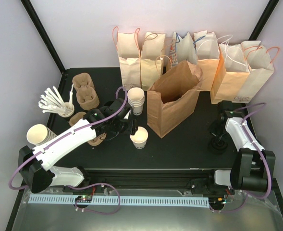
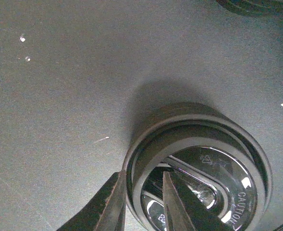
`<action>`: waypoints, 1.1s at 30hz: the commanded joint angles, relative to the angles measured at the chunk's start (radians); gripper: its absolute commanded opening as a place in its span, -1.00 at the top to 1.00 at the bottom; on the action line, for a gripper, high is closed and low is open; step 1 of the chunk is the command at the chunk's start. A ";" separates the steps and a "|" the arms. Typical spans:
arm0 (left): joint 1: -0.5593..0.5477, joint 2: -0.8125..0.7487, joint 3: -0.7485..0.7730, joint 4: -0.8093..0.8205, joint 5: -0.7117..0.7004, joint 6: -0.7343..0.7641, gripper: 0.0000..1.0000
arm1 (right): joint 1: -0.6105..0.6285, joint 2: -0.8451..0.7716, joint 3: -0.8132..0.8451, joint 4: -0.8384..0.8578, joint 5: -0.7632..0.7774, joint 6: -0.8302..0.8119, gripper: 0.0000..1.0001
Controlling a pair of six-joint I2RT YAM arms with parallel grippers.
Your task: Pack the takeout coffee
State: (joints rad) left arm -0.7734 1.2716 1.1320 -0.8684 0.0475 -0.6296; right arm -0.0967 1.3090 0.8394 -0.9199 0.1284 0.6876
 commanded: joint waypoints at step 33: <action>0.006 0.022 0.086 -0.056 -0.043 -0.008 -0.09 | -0.006 -0.073 0.074 -0.081 -0.009 -0.023 0.95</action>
State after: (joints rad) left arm -0.7734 1.2968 1.1725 -0.8978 0.0257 -0.6312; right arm -0.0971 1.2888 0.8597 -0.9501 0.1223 0.6773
